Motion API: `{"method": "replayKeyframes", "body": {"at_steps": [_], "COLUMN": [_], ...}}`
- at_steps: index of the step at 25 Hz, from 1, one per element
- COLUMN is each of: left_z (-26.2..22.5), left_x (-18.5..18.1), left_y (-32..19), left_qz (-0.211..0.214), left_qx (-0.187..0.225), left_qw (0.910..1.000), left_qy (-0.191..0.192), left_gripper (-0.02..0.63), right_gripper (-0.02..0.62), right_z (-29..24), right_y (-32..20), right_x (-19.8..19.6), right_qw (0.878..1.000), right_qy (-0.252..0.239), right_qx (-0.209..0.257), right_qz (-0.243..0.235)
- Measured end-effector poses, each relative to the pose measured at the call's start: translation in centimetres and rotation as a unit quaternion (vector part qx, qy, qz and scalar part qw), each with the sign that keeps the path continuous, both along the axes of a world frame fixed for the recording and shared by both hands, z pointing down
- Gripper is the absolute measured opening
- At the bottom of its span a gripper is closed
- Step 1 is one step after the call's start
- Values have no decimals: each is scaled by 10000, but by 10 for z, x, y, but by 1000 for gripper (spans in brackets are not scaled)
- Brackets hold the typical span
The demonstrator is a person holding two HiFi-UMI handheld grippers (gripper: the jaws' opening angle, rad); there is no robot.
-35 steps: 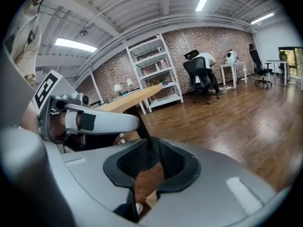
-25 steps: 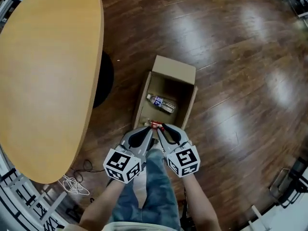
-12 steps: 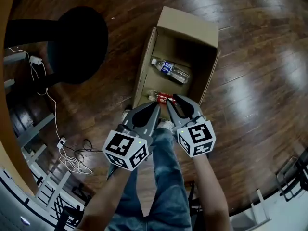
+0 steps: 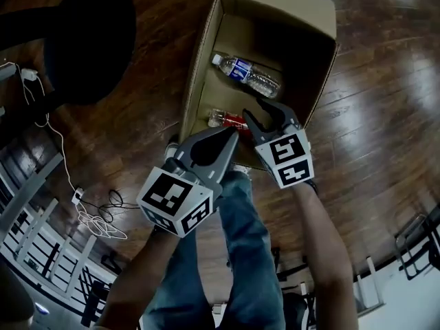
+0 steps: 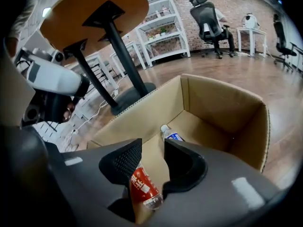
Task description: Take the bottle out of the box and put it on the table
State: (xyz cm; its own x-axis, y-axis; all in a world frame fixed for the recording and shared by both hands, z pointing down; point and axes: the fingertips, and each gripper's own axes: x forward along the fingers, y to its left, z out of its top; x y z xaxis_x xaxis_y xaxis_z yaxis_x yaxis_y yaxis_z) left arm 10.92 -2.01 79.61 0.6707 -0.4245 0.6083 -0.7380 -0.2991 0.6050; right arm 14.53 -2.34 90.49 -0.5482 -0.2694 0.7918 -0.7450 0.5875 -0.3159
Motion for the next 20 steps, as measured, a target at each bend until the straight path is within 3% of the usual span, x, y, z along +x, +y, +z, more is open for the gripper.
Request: {"method": "replayKeyframes", "body": {"at_steps": [8, 13, 20], "left_z": [35, 47, 79], "left_x": [3, 1, -8], "left_y": [4, 2, 3], "left_qz": [80, -24, -143], "left_qx": [12, 124, 161], "left_qw": [9997, 9992, 9991], "left_qy": [221, 372, 359], "left_gripper": [-2, -2, -2], "right_gripper": [217, 257, 295], "right_z": [91, 123, 170], "right_y": [-4, -33, -42], "right_x": [1, -9, -8], "right_qw": [9916, 9809, 9633], "right_qy": [678, 1051, 1485], "right_qx": [-219, -55, -493], "right_qz": [-1080, -1633, -2182]}}
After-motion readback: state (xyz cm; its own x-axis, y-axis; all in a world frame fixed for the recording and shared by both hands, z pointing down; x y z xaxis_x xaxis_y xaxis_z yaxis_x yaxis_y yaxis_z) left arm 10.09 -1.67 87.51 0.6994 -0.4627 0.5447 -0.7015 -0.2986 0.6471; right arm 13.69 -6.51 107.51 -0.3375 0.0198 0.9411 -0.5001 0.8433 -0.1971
